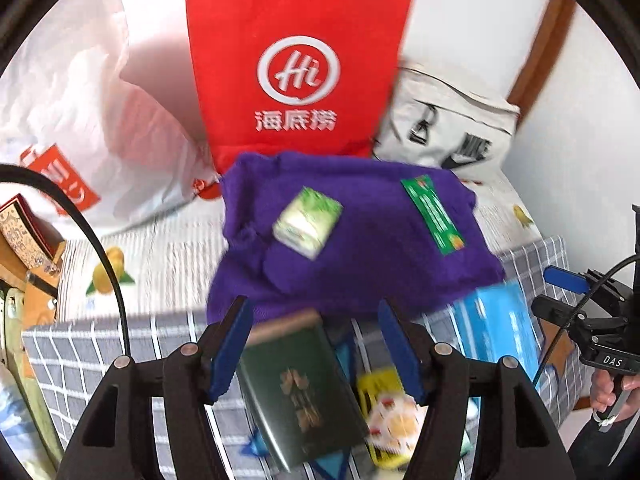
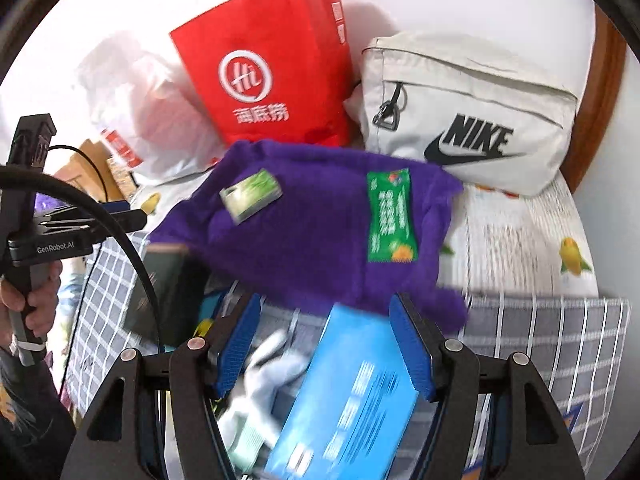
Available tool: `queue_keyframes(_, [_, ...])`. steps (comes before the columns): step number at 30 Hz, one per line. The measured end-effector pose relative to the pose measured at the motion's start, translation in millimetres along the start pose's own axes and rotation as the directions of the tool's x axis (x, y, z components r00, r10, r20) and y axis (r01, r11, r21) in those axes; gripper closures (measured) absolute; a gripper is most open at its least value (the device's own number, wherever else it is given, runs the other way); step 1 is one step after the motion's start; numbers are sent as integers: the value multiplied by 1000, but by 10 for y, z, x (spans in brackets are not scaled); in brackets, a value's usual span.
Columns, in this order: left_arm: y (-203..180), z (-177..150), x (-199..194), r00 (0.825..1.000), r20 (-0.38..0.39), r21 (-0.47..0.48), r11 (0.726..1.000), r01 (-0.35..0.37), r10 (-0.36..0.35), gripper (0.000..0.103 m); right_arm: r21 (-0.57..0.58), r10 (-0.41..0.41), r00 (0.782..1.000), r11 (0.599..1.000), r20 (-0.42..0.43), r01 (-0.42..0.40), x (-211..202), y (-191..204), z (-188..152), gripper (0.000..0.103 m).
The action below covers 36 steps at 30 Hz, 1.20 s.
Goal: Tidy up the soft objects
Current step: 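Open both tools to drop the green box and packet on the towel, then grasp the white sponge with the left tool while the right tool grasps the clear mesh bag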
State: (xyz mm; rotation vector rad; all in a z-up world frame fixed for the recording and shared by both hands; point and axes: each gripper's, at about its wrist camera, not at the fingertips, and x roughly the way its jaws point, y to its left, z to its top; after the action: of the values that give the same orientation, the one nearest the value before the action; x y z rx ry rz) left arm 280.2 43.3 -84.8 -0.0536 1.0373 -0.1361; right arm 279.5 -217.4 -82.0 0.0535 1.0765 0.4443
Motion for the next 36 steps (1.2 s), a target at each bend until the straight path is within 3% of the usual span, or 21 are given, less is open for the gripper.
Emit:
queue_keyframes(9, [-279, -802, -316, 999, -4, 34, 999, 33, -33, 34, 20, 41, 999, 999, 2, -41, -335, 189, -642, 36])
queue_keyframes(22, [-468, -1863, -415, 994, -76, 50, 995, 87, -83, 34, 40, 101, 995, 994, 9, -102, -610, 392, -1339, 36])
queue_keyframes(25, [-541, -1948, -408, 996, -60, 77, 994, 73, -68, 34, 59, 112, 994, 992, -2, -111, -612, 382, -1437, 36])
queue_keyframes(29, [-456, -1873, -317, 998, -61, 38, 999, 33, -31, 34, 86, 118, 993, 989, 0, -117, -664, 333, -1548, 36])
queue_keyframes(34, [-525, -1771, -134, 986, -130, 65, 992, 112, -103, 32, 116, 118, 993, 986, 9, -118, -716, 262, -1609, 36])
queue_keyframes(36, [-619, -1765, -51, 983, -159, 106, 989, 105, -87, 32, 126, 123, 992, 984, 11, -123, -718, 246, -1615, 36])
